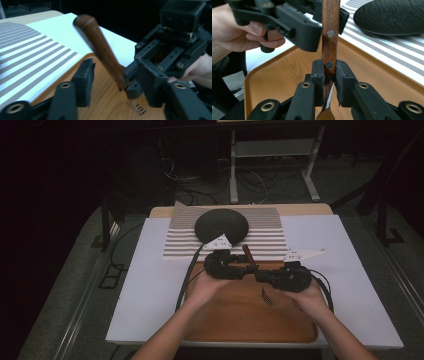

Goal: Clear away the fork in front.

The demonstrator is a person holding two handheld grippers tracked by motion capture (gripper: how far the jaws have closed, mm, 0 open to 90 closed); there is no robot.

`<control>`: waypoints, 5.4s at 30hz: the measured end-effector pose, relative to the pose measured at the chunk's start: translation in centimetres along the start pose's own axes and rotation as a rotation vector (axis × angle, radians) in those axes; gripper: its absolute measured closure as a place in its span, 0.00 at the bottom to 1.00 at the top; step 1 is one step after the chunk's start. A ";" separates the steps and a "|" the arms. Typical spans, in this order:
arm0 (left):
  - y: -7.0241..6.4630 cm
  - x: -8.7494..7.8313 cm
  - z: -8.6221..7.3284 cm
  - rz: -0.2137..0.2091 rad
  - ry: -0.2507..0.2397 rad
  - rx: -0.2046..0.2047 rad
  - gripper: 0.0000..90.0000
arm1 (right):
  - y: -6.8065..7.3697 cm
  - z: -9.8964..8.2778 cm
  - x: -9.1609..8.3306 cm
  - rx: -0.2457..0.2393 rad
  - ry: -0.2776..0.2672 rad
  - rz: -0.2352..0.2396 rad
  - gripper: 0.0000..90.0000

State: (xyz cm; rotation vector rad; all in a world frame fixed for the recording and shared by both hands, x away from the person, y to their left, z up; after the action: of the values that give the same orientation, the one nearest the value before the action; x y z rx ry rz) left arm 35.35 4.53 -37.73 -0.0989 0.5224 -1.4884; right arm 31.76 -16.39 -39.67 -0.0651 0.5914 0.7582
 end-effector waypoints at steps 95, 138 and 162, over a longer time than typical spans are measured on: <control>4.0 -10.1 -6.8 0.052 0.034 -0.221 0.81 | -5.7 -7.9 -5.2 -0.049 0.023 -0.288 0.11; 4.0 -5.4 -7.3 0.104 0.254 -0.135 1.00 | -6.0 -7.9 -5.3 -0.041 0.015 -0.284 0.11; 5.3 -7.3 -8.7 0.207 0.339 -0.162 1.00 | -5.8 -7.6 -4.9 -0.061 0.018 -0.282 0.12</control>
State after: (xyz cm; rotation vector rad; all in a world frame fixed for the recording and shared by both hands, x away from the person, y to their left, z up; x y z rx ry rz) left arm 36.87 14.25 -45.45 0.0818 0.9001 -1.2635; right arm 29.11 -25.71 -44.36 -0.2079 0.5618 0.5022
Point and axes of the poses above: each handheld gripper's, and its own axes: x roughly forward along the jaws, z roughly out of its top, y roughly to its left, the point moved 2 cm from there along x, roughly forward along the jaws, and after that the axes turned 15 degrees about -z, right-handed, at the moved point
